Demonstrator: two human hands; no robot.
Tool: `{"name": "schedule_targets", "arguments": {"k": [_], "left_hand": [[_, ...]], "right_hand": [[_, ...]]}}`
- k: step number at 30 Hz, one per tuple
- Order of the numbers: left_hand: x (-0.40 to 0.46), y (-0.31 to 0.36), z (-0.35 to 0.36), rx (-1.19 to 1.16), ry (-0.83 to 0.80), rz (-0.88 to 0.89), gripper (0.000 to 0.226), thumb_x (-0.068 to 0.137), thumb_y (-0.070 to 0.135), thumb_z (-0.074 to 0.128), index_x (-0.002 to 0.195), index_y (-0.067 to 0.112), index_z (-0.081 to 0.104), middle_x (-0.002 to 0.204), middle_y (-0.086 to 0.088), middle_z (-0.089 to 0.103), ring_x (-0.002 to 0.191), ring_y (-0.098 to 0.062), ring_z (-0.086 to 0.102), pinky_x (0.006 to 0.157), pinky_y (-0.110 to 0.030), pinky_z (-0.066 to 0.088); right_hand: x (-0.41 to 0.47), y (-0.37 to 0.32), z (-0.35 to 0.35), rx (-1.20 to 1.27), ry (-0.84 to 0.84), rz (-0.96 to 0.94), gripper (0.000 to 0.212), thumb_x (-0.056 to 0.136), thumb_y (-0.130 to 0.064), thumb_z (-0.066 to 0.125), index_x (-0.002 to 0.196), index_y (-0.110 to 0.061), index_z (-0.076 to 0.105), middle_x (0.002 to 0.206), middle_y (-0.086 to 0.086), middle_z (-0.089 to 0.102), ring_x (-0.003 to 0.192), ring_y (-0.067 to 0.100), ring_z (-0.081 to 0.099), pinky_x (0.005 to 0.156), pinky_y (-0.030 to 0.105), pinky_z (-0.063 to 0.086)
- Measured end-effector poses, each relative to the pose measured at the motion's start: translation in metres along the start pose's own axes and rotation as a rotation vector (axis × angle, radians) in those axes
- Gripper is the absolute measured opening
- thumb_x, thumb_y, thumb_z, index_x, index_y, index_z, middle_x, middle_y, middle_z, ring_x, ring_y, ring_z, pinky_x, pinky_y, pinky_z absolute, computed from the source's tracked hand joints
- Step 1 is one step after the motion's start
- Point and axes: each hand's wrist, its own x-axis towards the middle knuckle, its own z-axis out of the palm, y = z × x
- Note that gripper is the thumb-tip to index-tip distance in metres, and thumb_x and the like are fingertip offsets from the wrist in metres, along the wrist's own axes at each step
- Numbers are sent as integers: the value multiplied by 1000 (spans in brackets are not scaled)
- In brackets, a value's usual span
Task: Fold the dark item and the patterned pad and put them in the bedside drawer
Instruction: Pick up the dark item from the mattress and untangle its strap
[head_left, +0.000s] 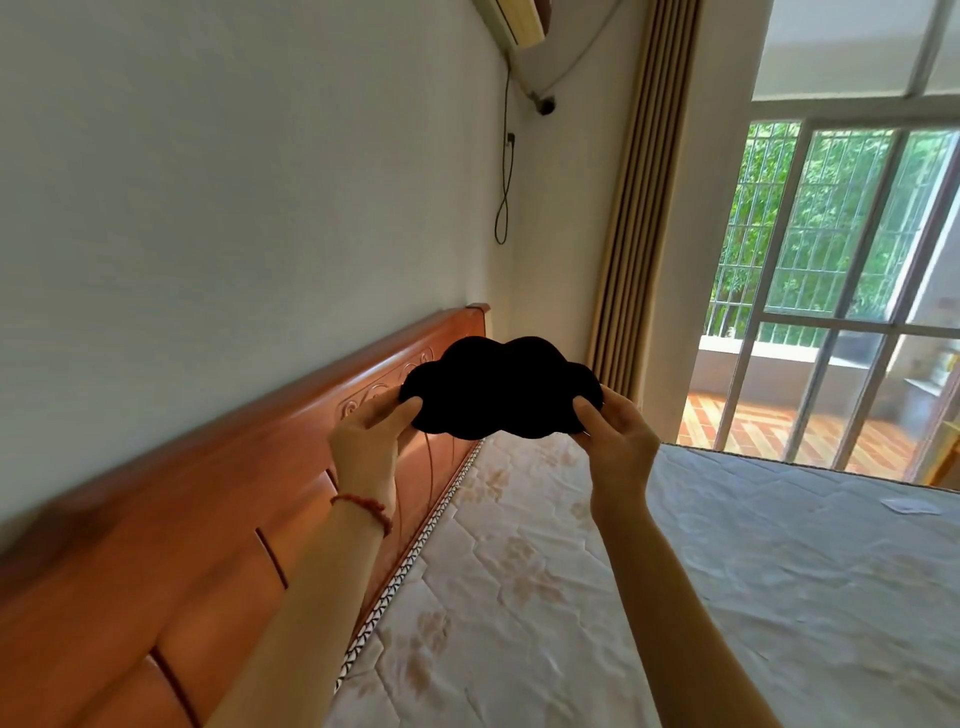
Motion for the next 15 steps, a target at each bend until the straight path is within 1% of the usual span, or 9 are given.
{"name": "schedule_targets", "arguments": {"k": [2, 4, 6, 9, 12, 15], "left_hand": [[-3, 1, 3, 18, 26, 27, 28, 76, -7, 63, 104, -1, 65, 95, -13, 67, 83, -21, 66, 71, -21, 57], [-7, 2, 8, 14, 34, 50, 25, 76, -8, 63, 99, 2, 66, 91, -10, 68, 82, -22, 66, 68, -21, 57], [-11, 4, 12, 19, 37, 66, 22, 77, -7, 64, 95, 5, 67, 90, -9, 68, 81, -21, 66, 67, -21, 57], [-16, 5, 16, 31, 26, 95, 21, 78, -6, 64, 96, 4, 65, 88, -7, 68, 79, -19, 66, 65, -20, 57], [-19, 6, 17, 32, 16, 112, 20, 78, -4, 64, 92, 9, 65, 89, -6, 68, 82, -19, 66, 65, -19, 56], [-20, 6, 17, 43, 11, 126, 21, 78, -4, 64, 98, 5, 64, 92, -7, 68, 85, -22, 67, 68, -21, 57]], "right_hand": [[-1, -1, 0, -9, 13, -24, 21, 84, -2, 61, 102, -14, 62, 87, -4, 66, 78, 6, 66, 63, 14, 55], [-2, -1, 0, -6, 34, -38, 21, 84, -2, 62, 101, -15, 62, 88, -2, 66, 81, 7, 65, 64, 14, 55], [-2, 0, 1, -20, 64, -53, 23, 84, -3, 63, 105, -13, 63, 92, 3, 67, 85, 11, 66, 68, 17, 56], [-3, 1, 2, -43, 115, -67, 27, 83, -5, 64, 108, -11, 63, 97, 5, 67, 90, 15, 66, 75, 21, 57], [-5, 0, 3, -89, 136, -92, 29, 83, -8, 64, 112, -9, 63, 99, 4, 66, 92, 15, 66, 79, 22, 56], [-8, 0, 3, -118, 139, -112, 30, 83, -9, 65, 113, -9, 63, 98, 2, 66, 91, 14, 65, 80, 22, 56]]}}
